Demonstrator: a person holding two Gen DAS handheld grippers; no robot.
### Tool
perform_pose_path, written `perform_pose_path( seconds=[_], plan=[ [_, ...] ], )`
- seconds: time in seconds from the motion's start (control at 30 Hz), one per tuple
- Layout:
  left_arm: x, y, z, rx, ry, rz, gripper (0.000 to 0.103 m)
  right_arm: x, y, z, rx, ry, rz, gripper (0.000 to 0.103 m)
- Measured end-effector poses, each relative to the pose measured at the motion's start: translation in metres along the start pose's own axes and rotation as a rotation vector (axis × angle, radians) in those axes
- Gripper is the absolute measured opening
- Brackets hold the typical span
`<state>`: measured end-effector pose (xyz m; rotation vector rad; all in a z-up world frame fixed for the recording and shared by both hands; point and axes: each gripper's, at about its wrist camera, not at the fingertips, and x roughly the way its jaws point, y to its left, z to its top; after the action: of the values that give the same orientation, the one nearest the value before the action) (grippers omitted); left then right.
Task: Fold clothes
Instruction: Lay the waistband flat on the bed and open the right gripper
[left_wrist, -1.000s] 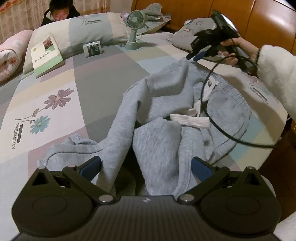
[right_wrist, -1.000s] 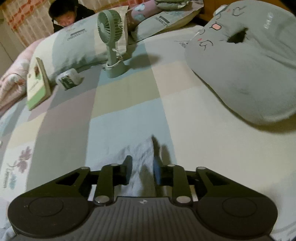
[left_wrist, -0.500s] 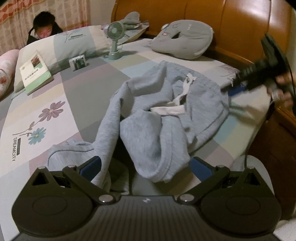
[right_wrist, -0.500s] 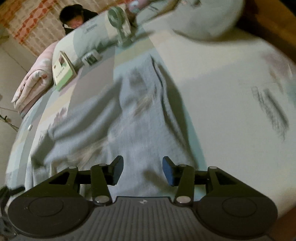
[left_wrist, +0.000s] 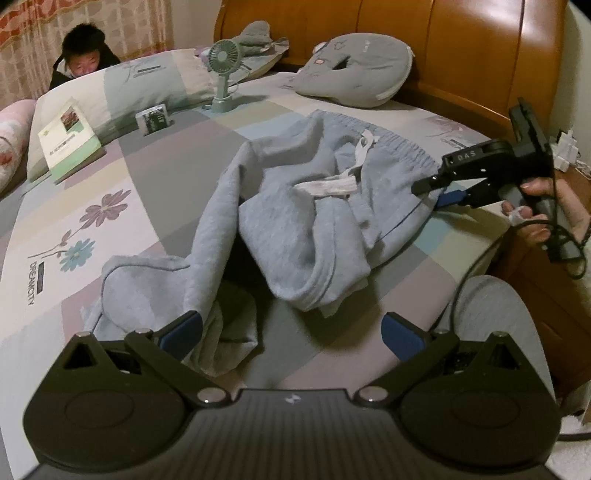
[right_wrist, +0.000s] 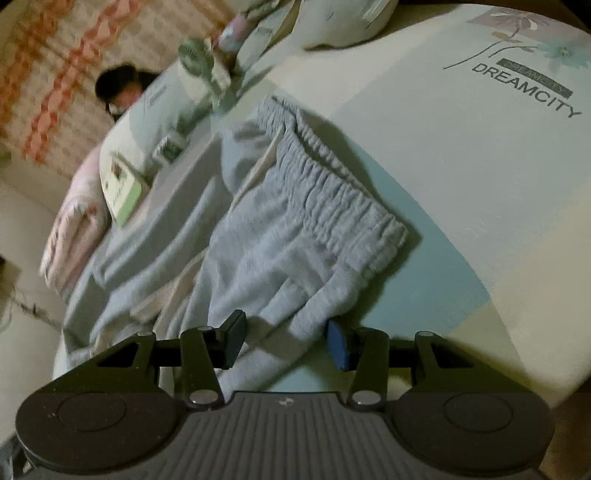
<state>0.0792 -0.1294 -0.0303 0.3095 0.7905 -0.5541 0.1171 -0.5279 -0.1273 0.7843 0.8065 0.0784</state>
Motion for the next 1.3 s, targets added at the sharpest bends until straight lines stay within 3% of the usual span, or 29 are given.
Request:
perform_pose_path(
  seconds=[0.03, 0.1, 0.2, 0.43, 0.57, 0.67, 0.9, 1.1, 1.3],
  plan=[
    [-0.001, 0.001, -0.001, -0.004, -0.003, 0.0, 0.102, 0.002, -0.001, 0.0, 0.02, -0.018, 0.006, 0.05],
    [-0.004, 0.003, -0.004, -0.004, -0.014, -0.002, 0.102, 0.001, 0.0, -0.002, 0.026, -0.038, -0.023, 0.027],
    [-0.007, 0.005, -0.01, 0.019, -0.046, -0.008, 0.102, -0.007, 0.004, -0.008, -0.004, -0.051, -0.057, 0.022],
    [-0.01, 0.013, -0.016, 0.048, -0.069, -0.007, 0.102, -0.03, 0.016, -0.006, -0.094, -0.065, -0.195, 0.02],
    [-0.011, 0.025, -0.018, 0.025, -0.06, 0.014, 0.102, -0.033, 0.029, -0.012, -0.139, -0.053, -0.269, 0.024],
    [-0.011, 0.035, -0.021, 0.015, -0.047, 0.047, 0.102, -0.043, 0.043, -0.021, -0.177, -0.066, -0.295, 0.038],
    [-0.004, 0.057, -0.027, 0.001, -0.015, 0.14, 0.102, -0.064, 0.085, -0.037, -0.235, -0.083, -0.22, 0.072],
    [0.012, 0.068, -0.027, 0.007, 0.009, 0.186, 0.102, -0.048, 0.134, -0.058, -0.353, -0.008, -0.131, 0.082],
    [0.033, 0.083, -0.024, 0.012, 0.051, 0.26, 0.102, -0.021, 0.173, -0.081, -0.445, 0.062, -0.095, 0.084]
  ],
)
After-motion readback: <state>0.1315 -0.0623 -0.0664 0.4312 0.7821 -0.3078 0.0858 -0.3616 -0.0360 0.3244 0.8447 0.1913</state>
